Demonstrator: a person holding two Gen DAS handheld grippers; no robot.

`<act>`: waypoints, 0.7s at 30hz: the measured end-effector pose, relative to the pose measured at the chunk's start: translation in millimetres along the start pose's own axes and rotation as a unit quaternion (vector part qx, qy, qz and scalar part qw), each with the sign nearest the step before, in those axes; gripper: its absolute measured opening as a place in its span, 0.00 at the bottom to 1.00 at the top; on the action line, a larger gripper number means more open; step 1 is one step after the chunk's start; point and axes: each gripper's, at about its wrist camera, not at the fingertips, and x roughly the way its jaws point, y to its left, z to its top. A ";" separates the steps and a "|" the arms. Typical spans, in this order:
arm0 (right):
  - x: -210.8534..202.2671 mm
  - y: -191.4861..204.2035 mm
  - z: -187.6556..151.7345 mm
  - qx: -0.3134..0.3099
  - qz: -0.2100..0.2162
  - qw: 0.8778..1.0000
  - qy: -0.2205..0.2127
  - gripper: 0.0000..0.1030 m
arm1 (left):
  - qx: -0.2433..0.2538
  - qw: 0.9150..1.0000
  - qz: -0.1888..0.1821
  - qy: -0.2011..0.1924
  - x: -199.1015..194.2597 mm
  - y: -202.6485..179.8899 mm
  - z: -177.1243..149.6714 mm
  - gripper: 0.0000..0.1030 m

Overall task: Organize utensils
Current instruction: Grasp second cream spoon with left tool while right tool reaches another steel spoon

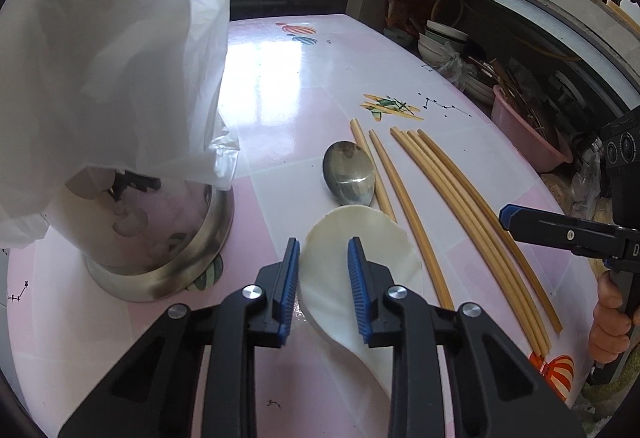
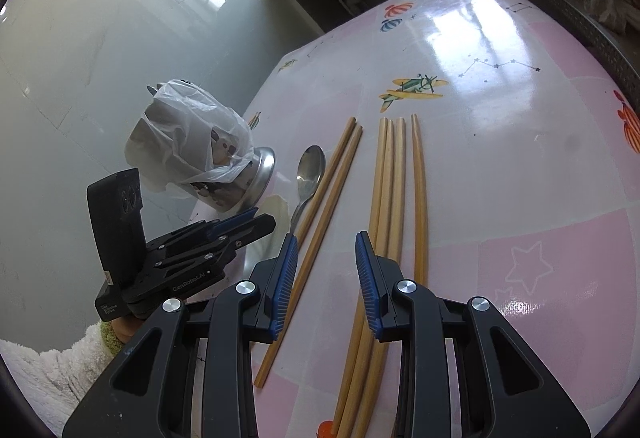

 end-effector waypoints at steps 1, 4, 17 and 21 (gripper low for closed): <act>-0.7 -1.2 0.0 0.002 0.000 1.000 -0.001 0.30 | -0.001 1.000 -0.003 -0.001 -1.8 -0.2 0.1 0.18; -3.2 -4.4 0.1 0.007 0.001 1.000 -0.003 0.30 | -0.004 1.000 -0.020 0.002 -5.2 -1.0 -0.1 0.11; -9.3 -1.5 1.0 0.010 0.001 1.000 -0.009 0.30 | -0.017 0.997 -0.079 0.002 -20.8 -6.3 -3.6 0.03; -13.1 1.8 0.3 0.007 -0.002 1.000 -0.011 0.30 | -0.014 0.997 -0.074 -0.005 -31.9 -7.3 -6.0 0.02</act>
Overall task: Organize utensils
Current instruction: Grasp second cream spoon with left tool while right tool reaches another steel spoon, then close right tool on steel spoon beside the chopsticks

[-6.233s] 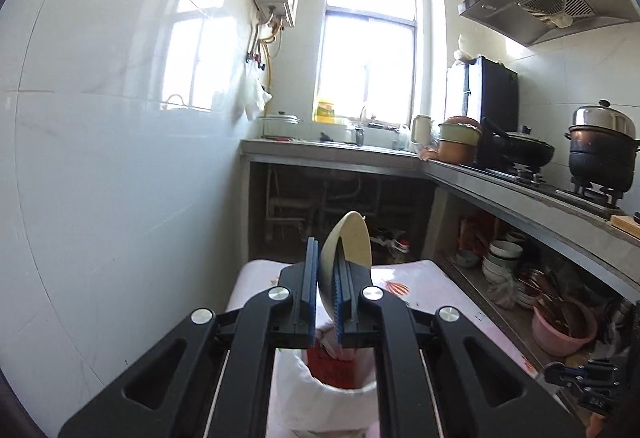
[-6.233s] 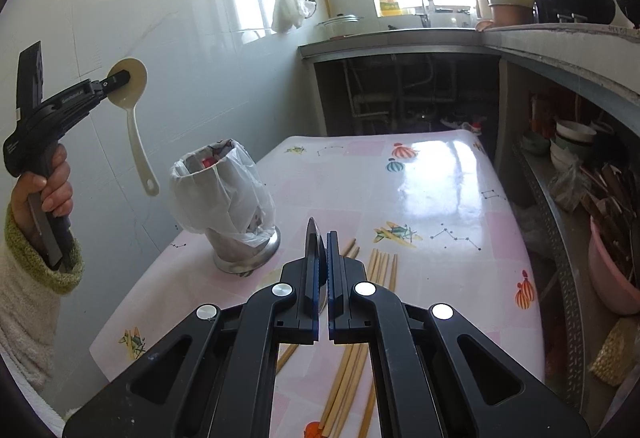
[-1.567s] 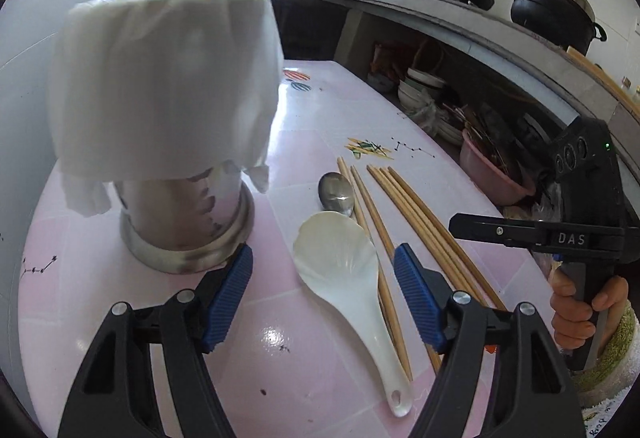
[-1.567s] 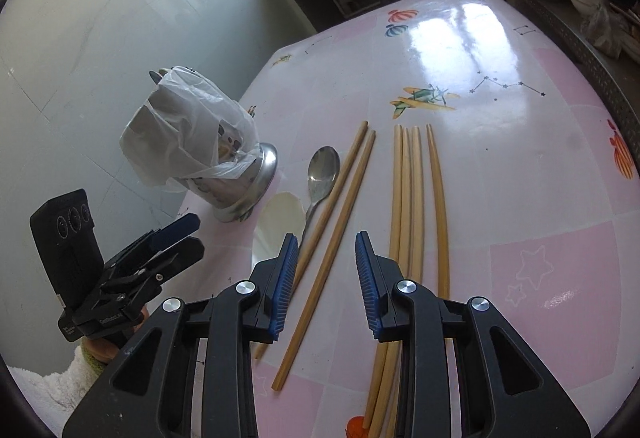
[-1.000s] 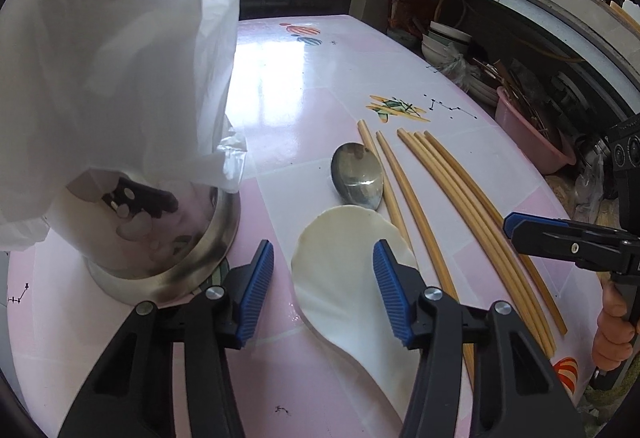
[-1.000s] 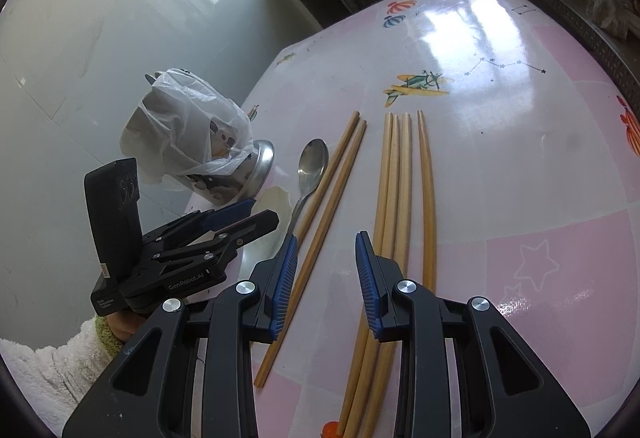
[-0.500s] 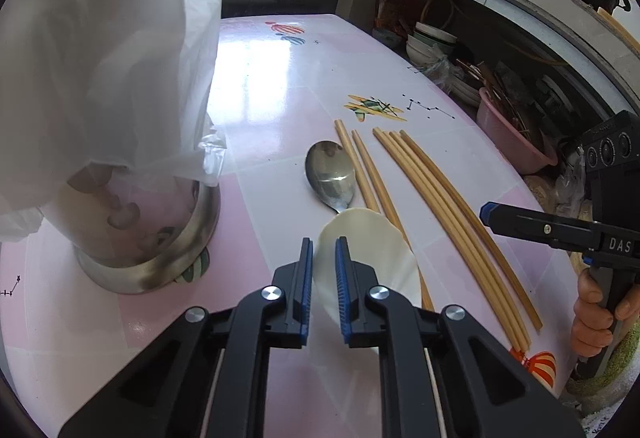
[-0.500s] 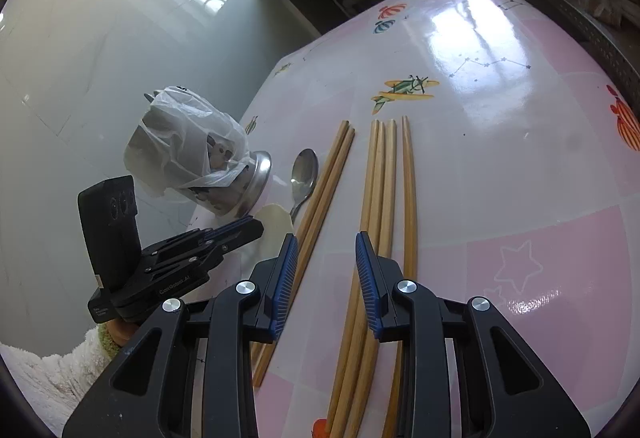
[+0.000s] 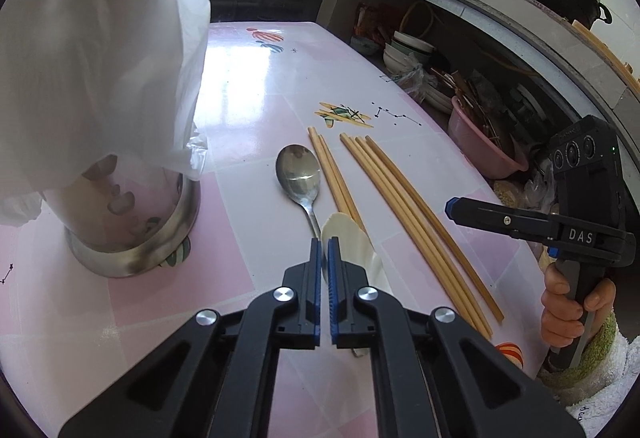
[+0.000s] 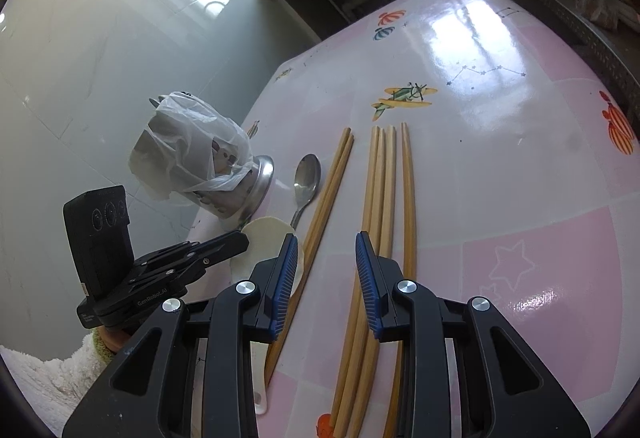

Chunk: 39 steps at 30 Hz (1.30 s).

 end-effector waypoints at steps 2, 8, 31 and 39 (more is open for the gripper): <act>-1.2 3.1 -0.7 -0.003 -0.001 1.000 0.001 0.30 | -0.006 1.000 0.000 -0.002 -7.8 3.3 -1.5 0.01; -3.0 14.7 0.1 -0.020 -0.002 1.000 0.004 0.30 | -0.020 0.999 0.025 -0.013 -41.5 18.7 -9.9 0.01; 102.7 62.8 89.5 -0.199 -0.037 0.971 0.127 0.32 | -0.090 0.991 0.086 -0.048 -80.0 86.6 -46.6 0.01; 150.0 39.6 101.1 -0.156 -0.018 0.971 0.179 0.28 | -0.104 0.990 0.082 -0.055 -86.0 99.0 -51.7 0.01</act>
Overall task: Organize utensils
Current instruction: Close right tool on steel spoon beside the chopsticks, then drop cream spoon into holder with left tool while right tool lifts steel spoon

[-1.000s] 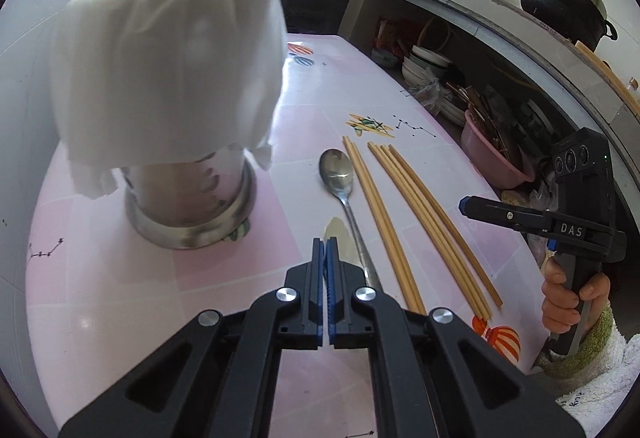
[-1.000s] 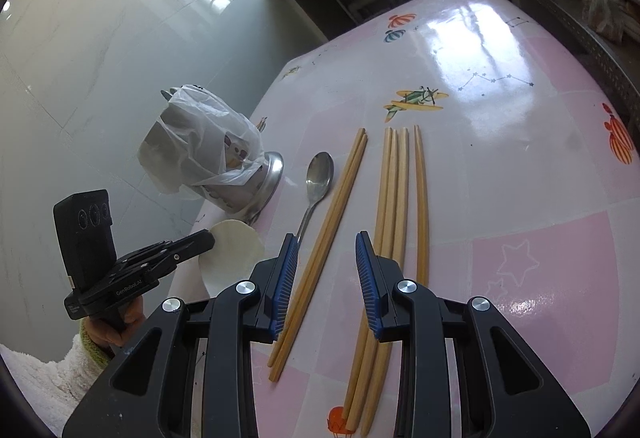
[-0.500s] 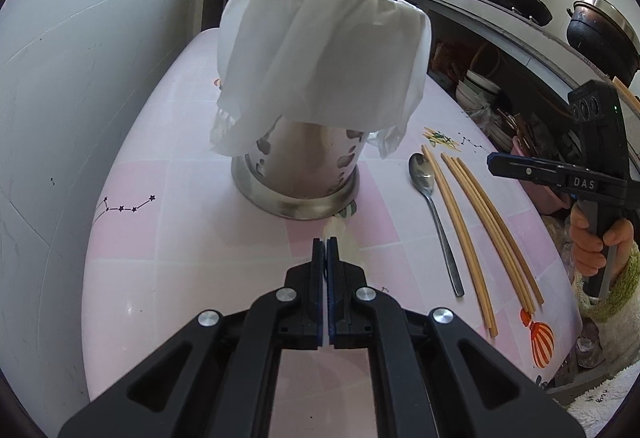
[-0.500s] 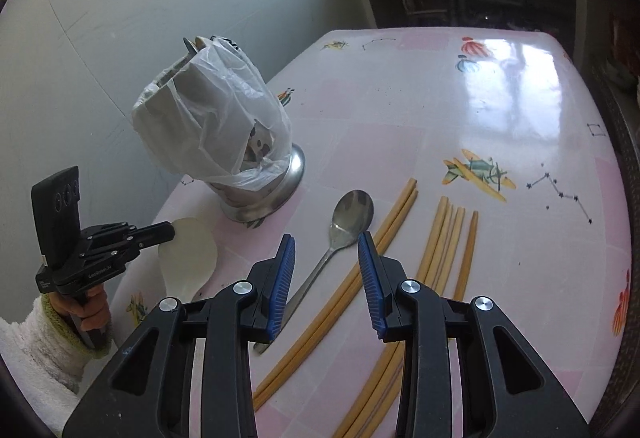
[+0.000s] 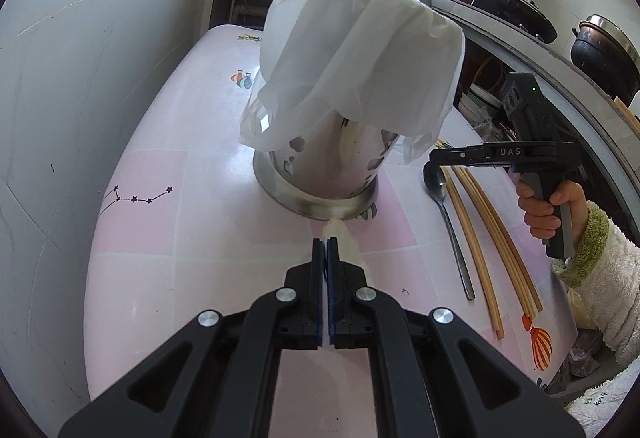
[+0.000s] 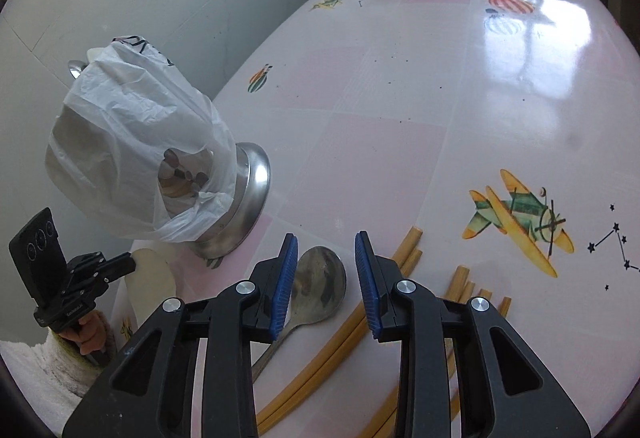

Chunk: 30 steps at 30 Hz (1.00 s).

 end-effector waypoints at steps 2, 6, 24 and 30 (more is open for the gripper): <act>4.8 0.0 -0.1 -0.002 -0.004 1.000 0.007 0.28 | -0.003 1.000 -0.001 -0.001 0.3 2.6 -0.7 0.01; 6.4 3.7 -0.6 -0.010 -0.006 1.000 0.011 0.24 | -0.005 1.000 -0.003 -0.001 1.0 4.6 -1.5 0.01; -21.4 38.0 -13.3 -0.034 -0.044 0.998 -0.025 0.01 | -0.014 1.000 -0.009 -0.026 -10.6 7.4 1.3 0.01; -72.3 61.5 -32.7 -0.024 -0.066 0.993 -0.090 0.01 | -0.013 0.999 -0.007 -0.046 -24.1 2.5 0.6 0.01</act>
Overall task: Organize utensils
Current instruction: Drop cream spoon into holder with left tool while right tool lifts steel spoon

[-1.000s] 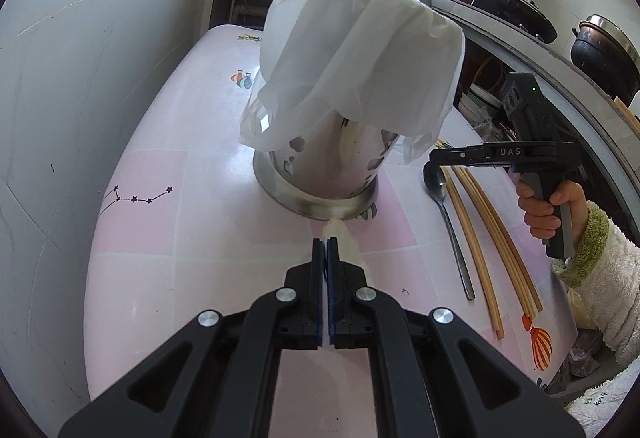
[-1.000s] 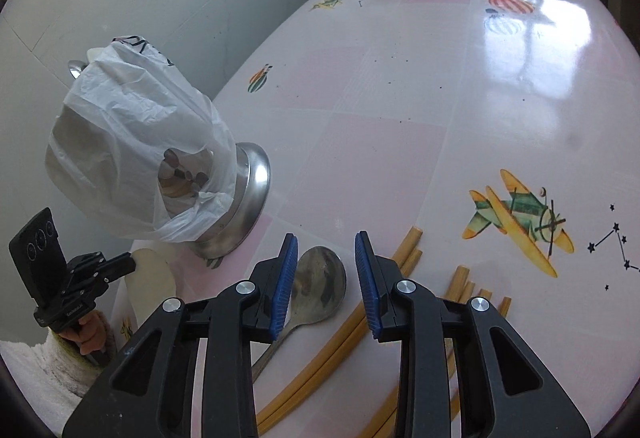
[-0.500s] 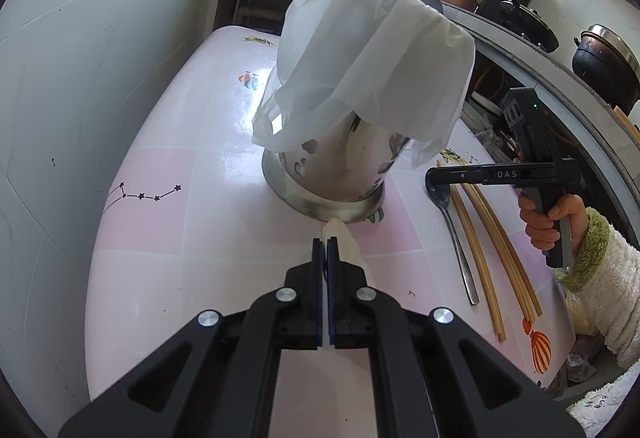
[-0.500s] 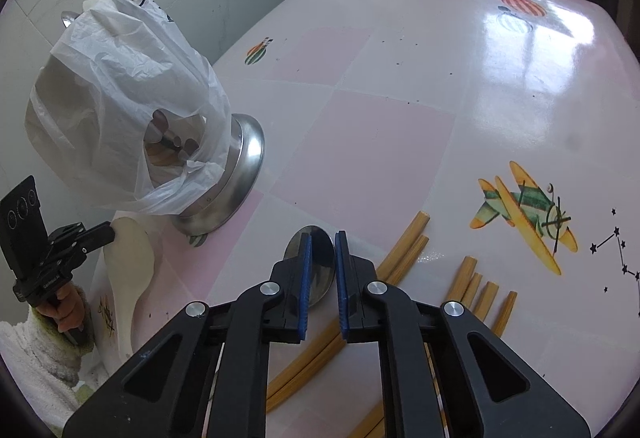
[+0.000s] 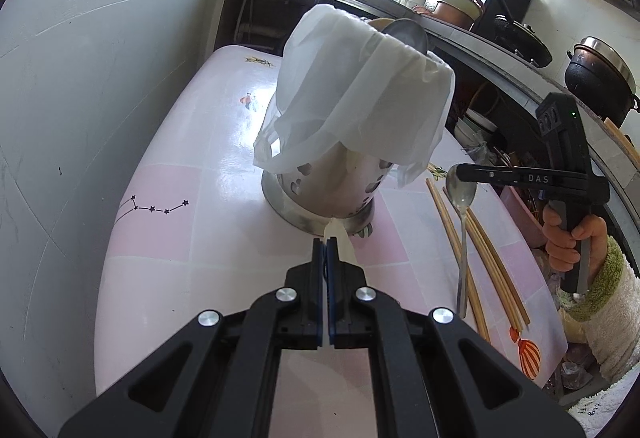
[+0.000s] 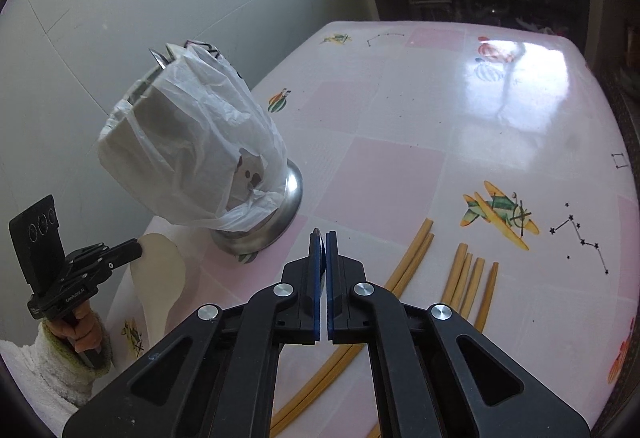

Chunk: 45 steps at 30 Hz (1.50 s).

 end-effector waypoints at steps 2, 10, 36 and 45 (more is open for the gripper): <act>-22.2 9.8 -7.3 -0.001 -0.008 1.000 -0.025 0.01 | 0.000 1.000 -0.001 -0.010 -6.3 -2.0 0.5 0.01; -81.4 33.4 -28.2 0.009 -0.023 0.994 -0.106 0.01 | 0.015 0.999 0.003 -0.051 -35.0 -15.3 7.0 0.01; -109.1 30.9 -43.5 0.062 0.015 0.983 -0.172 0.01 | 0.105 0.956 0.052 -0.270 -151.7 -82.6 123.8 0.01; -103.8 16.5 -44.4 0.078 0.035 0.982 -0.167 0.01 | 0.116 0.937 0.102 -0.314 -119.4 -91.1 184.5 0.01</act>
